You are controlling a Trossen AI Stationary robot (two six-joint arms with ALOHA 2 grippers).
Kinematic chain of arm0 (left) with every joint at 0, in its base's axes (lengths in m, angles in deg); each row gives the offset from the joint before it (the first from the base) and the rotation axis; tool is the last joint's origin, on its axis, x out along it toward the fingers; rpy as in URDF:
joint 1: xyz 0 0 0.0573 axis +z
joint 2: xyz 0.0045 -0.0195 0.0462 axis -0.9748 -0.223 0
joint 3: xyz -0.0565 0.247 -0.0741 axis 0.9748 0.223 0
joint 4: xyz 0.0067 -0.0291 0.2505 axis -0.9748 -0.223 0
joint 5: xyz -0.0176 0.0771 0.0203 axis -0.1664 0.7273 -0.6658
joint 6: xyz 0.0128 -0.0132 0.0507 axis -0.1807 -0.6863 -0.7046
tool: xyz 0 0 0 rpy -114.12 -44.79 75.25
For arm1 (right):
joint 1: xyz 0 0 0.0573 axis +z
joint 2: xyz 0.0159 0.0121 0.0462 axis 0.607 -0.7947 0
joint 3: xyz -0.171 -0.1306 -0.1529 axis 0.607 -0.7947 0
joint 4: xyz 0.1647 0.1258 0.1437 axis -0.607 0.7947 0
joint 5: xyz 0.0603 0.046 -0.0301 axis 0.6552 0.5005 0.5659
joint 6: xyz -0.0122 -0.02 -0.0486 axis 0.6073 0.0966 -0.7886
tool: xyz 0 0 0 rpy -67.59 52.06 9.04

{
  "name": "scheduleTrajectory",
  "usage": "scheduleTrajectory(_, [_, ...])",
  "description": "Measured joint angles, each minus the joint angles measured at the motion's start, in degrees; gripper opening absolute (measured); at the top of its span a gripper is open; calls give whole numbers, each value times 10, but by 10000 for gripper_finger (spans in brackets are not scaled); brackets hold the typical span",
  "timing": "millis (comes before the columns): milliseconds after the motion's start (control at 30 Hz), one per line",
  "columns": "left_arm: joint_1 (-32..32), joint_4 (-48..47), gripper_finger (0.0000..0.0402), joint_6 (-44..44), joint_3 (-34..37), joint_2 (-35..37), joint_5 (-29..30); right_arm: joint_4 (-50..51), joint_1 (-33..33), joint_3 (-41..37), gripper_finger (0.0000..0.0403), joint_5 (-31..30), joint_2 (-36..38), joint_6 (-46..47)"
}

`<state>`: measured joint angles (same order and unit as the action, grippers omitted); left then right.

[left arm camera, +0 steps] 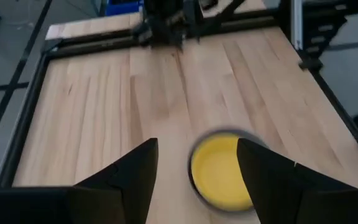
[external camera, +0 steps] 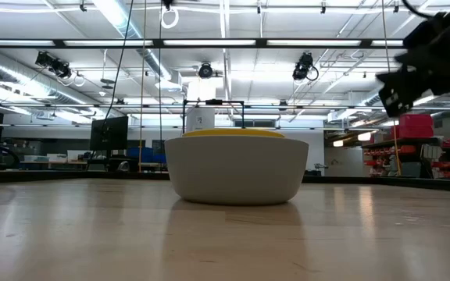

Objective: Nest bowls inside each other
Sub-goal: Return to Home Position

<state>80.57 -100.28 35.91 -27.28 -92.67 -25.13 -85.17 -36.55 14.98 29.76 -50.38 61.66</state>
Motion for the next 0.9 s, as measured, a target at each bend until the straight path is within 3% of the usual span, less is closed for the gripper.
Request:
scheduleTrajectory(133, [-28,-51,225,-4,18,96,35,-23,0,31,162,96,2,-34])
scheduleTrajectory(267, [-56,45,228,15,126,203,1,15,0,86,168,221,24,-77])
scheduleTrajectory(333, [-56,76,229,28,201,261,-12,52,0,105,171,251,50,-94])
scheduleTrajectory(433, [-55,146,228,60,327,342,-11,100,0,115,174,243,102,-111])
scheduleTrajectory(600, [-55,224,228,92,487,471,-49,200,0,113,171,121,147,-105])
scheduleTrajectory(700, [-56,245,228,97,546,545,-70,196,0,111,169,83,144,-105])
scheduleTrajectory(900, [-56,246,228,97,623,671,-71,208,0,110,174,80,148,-131])
